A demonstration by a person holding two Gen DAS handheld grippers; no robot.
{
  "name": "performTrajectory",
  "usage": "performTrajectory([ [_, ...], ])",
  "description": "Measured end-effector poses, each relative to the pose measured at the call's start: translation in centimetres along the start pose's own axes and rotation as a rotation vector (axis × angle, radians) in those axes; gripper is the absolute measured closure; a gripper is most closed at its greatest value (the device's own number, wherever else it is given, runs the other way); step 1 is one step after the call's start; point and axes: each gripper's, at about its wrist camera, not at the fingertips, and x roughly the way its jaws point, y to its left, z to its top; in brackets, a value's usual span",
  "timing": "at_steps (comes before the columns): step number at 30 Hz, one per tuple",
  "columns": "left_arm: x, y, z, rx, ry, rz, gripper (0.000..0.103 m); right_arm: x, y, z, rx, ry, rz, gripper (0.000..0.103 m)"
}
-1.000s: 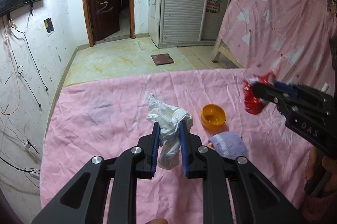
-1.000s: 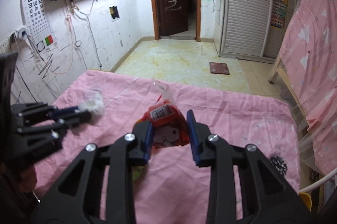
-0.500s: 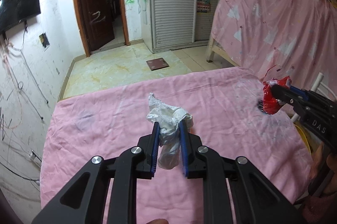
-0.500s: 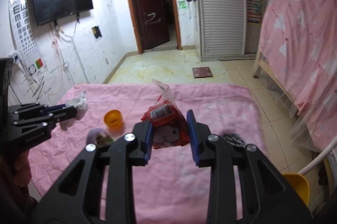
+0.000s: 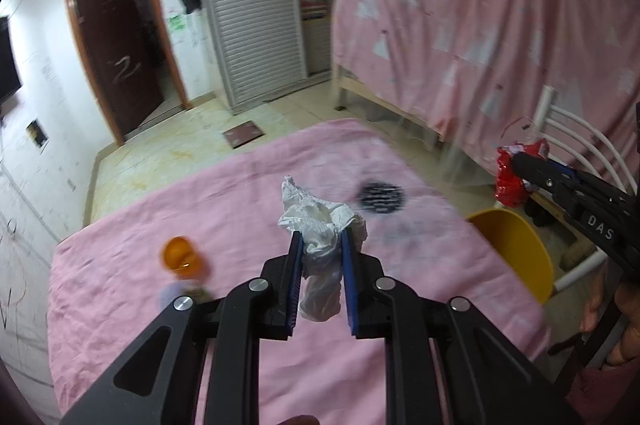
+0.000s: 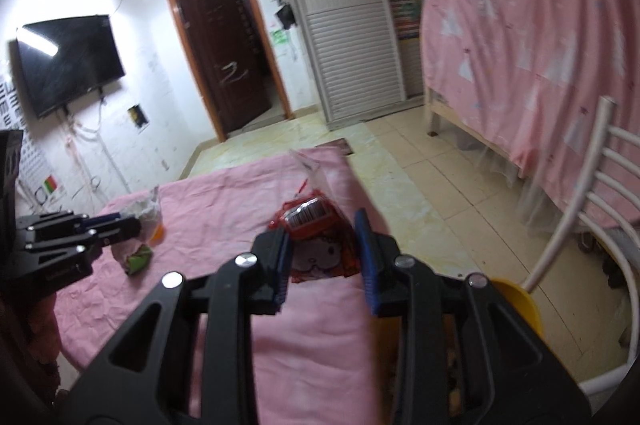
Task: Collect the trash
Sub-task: 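Carry the white cloth and red cup wrapper to the yellow bin and release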
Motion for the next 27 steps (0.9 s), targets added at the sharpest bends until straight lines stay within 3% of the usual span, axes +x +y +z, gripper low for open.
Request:
performTrajectory([
  [9, 2.4, -8.5, 1.7, 0.046, 0.068, -0.142, 0.092, -0.4, -6.1, -1.7, 0.064, 0.03, -0.076, 0.074],
  [12, 3.6, -10.7, 1.9, 0.054, 0.093, -0.183, 0.092, 0.2, -7.6, -2.3, 0.071, 0.057, -0.126, 0.071],
  [20, 6.0, -16.3, 2.4, 0.068, 0.153, -0.355, 0.092, 0.4, -11.8, -3.4, 0.161, 0.086, -0.156, 0.06],
  [22, 6.3, -17.4, 2.4, 0.081, 0.159, -0.365, 0.088, 0.1, -12.1, -3.4, 0.168, 0.079, -0.162, 0.05],
  [27, 6.1, -18.3, 2.4, 0.086, 0.159, -0.383, 0.078, 0.1, -12.4, -3.4, 0.178, 0.074, -0.173, 0.049],
])
